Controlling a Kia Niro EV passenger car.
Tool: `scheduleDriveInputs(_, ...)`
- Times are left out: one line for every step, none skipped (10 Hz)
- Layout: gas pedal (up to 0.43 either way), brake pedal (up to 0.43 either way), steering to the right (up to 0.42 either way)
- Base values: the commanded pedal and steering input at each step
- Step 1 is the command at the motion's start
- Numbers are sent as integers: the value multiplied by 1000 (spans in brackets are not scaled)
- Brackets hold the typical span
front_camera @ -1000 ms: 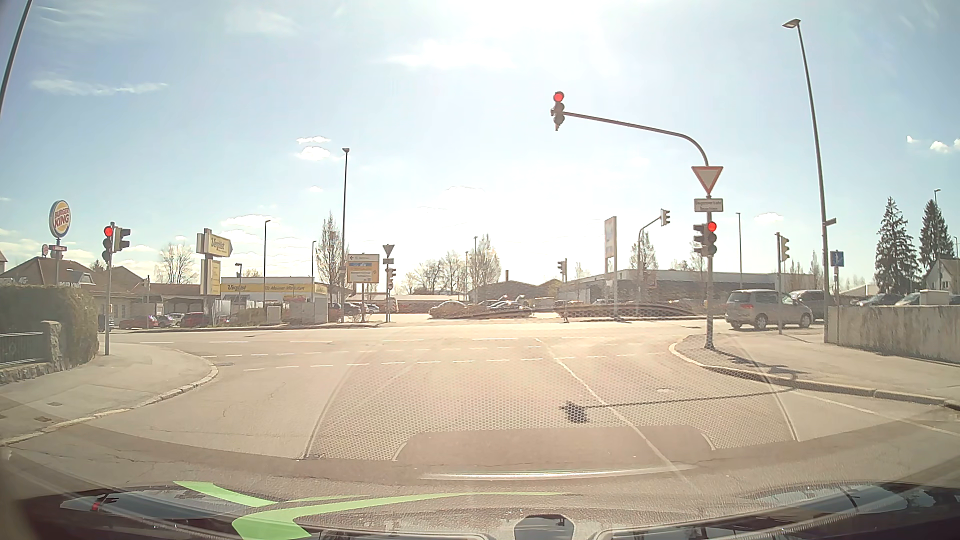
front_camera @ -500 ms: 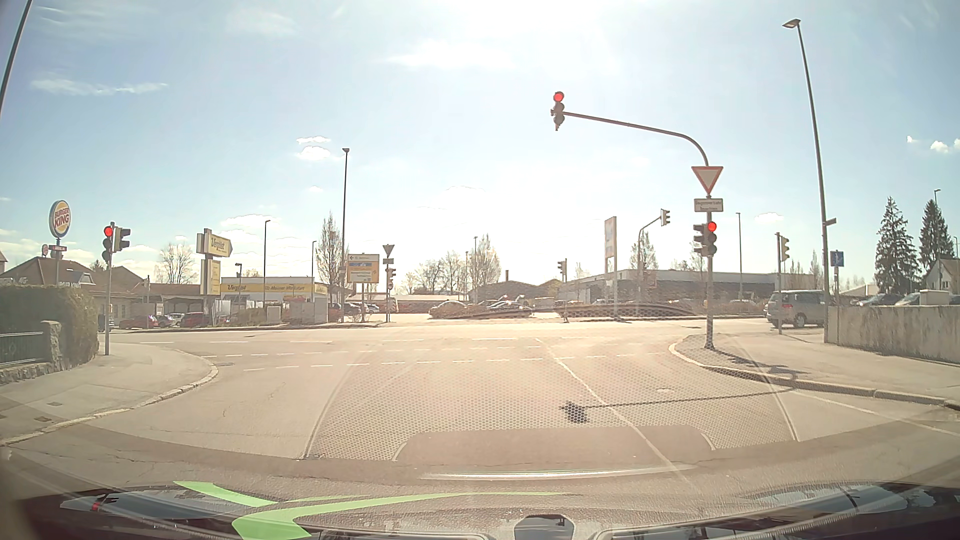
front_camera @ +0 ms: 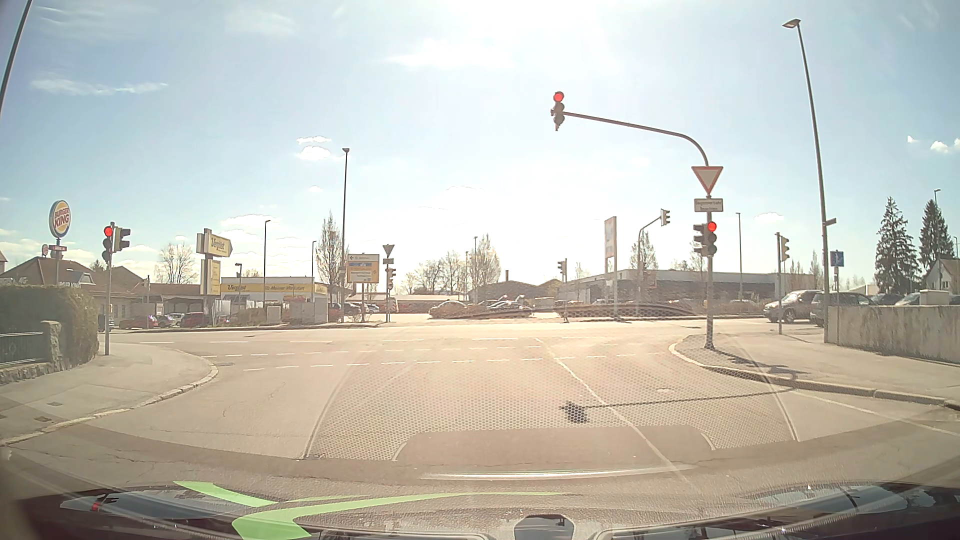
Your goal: Follow the waypoints while adhering to traffic rules and regulations
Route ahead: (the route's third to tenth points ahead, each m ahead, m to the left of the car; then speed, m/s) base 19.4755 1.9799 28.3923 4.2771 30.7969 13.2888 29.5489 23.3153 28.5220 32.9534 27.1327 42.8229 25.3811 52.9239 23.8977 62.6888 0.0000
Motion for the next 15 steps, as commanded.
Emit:
scheduleDriveInputs(0,329,0)
scheduleDriveInputs(0,329,0)
scheduleDriveInputs(0,329,0)
scheduleDriveInputs(0,329,0)
scheduleDriveInputs(0,329,-1)
scheduleDriveInputs(0,335,0)
scheduleDriveInputs(0,329,0)
scheduleDriveInputs(0,329,-1)
scheduleDriveInputs(0,329,0)
scheduleDriveInputs(0,329,0)
scheduleDriveInputs(0,329,0)
scheduleDriveInputs(0,329,0)
scheduleDriveInputs(0,335,0)
scheduleDriveInputs(0,335,0)
scheduleDriveInputs(0,335,0)
